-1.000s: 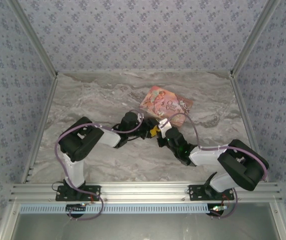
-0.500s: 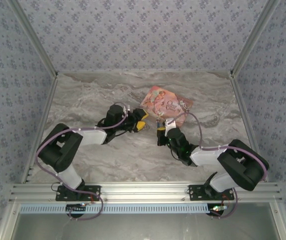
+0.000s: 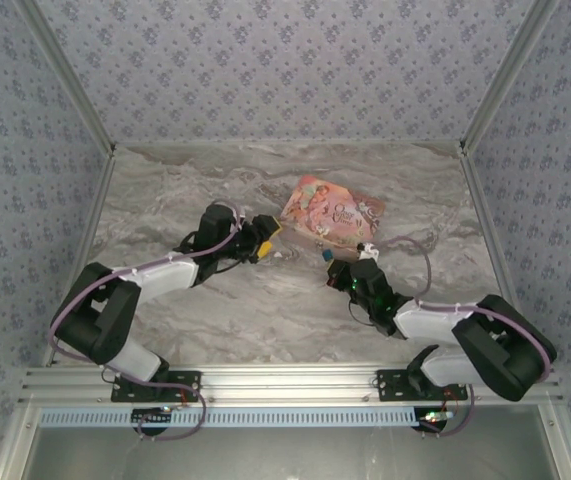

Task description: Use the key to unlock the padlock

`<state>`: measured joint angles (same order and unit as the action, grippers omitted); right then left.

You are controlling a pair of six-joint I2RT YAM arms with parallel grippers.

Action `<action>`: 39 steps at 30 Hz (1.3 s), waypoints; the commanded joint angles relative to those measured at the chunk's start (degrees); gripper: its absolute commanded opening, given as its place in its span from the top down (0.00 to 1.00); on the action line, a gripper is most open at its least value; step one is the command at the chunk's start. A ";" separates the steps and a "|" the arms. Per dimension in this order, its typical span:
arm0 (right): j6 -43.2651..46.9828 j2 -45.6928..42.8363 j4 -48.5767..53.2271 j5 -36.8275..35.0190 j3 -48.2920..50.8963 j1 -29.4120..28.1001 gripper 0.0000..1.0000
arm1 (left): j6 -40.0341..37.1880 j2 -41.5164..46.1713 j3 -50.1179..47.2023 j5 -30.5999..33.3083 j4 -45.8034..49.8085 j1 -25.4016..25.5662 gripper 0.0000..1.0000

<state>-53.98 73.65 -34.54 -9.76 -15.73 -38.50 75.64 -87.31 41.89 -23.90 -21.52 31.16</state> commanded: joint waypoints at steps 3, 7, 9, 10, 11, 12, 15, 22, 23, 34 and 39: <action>-6.48 -3.34 8.49 4.52 1.18 3.39 0.85 | -5.56 2.09 3.61 1.55 5.45 -1.34 0.32; -3.62 -6.46 14.51 6.45 0.57 5.87 0.78 | -9.78 1.96 6.26 2.14 9.86 -2.62 0.31; -1.08 -8.67 18.56 6.68 -0.38 6.89 0.73 | -12.13 1.92 7.67 2.28 11.95 -3.17 0.31; 0.57 -9.92 20.61 7.01 -0.92 7.48 0.69 | -13.75 1.70 8.87 2.35 13.59 -3.57 0.30; 2.40 -11.33 22.63 7.36 -1.43 8.11 0.64 | -15.54 1.45 9.92 2.45 15.00 -3.94 0.29; 3.77 -12.47 24.34 7.76 -1.86 8.62 0.59 | -17.21 1.19 10.91 2.53 16.06 -4.27 0.27; 8.18 -15.49 28.21 10.48 -3.14 11.44 0.36 | -22.68 -0.90 14.78 1.30 19.85 -5.55 0.21; 13.43 -16.87 34.54 20.18 -7.03 20.57 0.00 | -34.71 -10.44 28.14 -2.29 29.32 -6.11 0.14; 14.20 -16.79 35.18 20.84 -7.60 21.83 0.00 | -35.87 -12.07 30.04 -2.73 30.35 -6.15 0.14; 17.41 -6.01 29.10 35.84 -11.61 32.07 0.00 | -41.24 -28.43 45.83 -8.67 37.68 -5.94 0.17; 17.41 -1.89 26.18 38.38 -13.82 32.63 0.00 | -42.38 -31.86 46.94 -10.51 38.98 -5.68 0.21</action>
<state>-37.91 70.22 -5.89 24.51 -27.03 -6.42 35.73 -118.02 87.02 -31.81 14.48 25.15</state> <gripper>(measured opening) 0.999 0.791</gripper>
